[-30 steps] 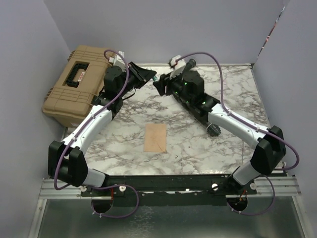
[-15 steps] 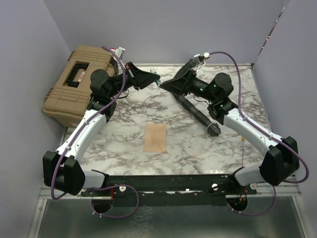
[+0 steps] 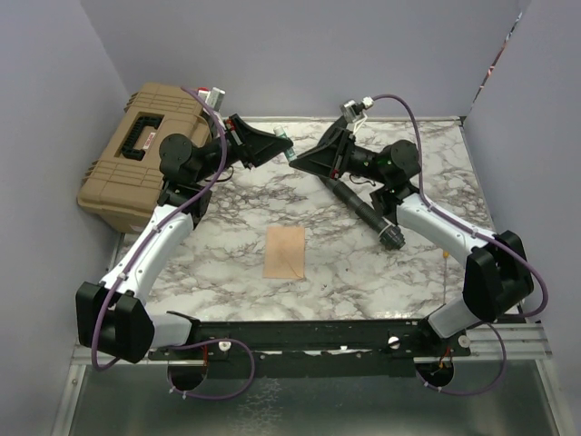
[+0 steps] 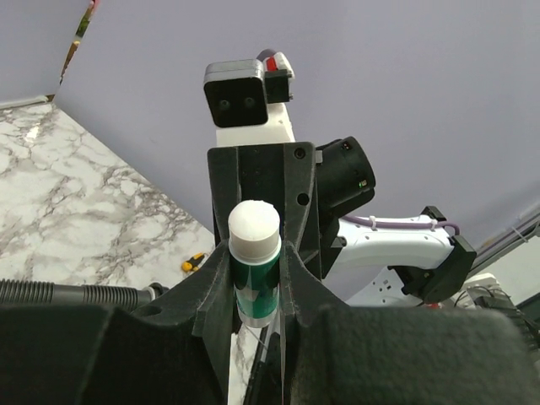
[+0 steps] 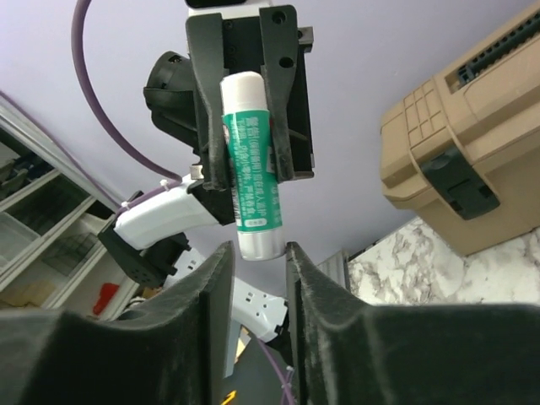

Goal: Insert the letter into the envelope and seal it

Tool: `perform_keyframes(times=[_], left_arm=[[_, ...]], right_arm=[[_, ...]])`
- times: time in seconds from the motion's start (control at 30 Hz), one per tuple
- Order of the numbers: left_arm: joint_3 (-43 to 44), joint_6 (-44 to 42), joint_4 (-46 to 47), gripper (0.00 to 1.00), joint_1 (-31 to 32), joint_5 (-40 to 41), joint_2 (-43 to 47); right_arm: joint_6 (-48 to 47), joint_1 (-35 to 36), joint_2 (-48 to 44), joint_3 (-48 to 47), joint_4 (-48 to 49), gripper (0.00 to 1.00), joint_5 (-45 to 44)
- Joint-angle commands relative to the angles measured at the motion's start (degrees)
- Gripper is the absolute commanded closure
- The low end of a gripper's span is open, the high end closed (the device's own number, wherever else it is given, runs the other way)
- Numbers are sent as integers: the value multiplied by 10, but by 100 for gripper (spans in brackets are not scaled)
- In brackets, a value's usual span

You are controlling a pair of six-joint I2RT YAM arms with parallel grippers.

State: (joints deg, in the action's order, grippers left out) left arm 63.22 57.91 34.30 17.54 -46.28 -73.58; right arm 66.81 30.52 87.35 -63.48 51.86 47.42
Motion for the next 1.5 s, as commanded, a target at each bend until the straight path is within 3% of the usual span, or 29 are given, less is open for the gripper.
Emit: perform_keyframes(times=[0.0,0.17,0.3,0.4,0.57,0.63,0.73,0.8,0.87,1.03,1.1,1.23,1.47], left_arm=[[-8,4,22,100,-1,2,16],[-22,6,24,100,0,27,25],[-28,7,24,100,0,24,26],[-28,6,25,100,0,25,27],[-28,6,25,100,0,39,27],[-27,6,25,100,0,44,27],[-26,4,25,100,0,52,26],[-26,3,25,100,0,56,27],[-25,2,25,100,0,61,26],[-21,10,32,100,0,53,19],[-23,12,35,100,0,49,19],[-29,15,37,100,0,46,19],[-32,18,43,100,0,50,22]], right_arm=[[6,2,11,-26,24,70,38],[-30,2,13,-40,-21,74,27],[-40,2,21,-54,-35,56,22],[-40,2,24,-59,-47,51,17],[-39,2,26,-60,-31,79,33],[-54,2,23,-59,-38,78,38],[-87,3,15,-58,-72,62,38],[-96,3,13,-59,-88,57,37],[-88,3,13,-55,-83,58,36],[-65,2,17,-48,-48,75,23],[-66,2,21,-53,-47,74,22],[-78,2,25,-68,-63,58,19],[-70,3,28,-67,-51,67,23]])
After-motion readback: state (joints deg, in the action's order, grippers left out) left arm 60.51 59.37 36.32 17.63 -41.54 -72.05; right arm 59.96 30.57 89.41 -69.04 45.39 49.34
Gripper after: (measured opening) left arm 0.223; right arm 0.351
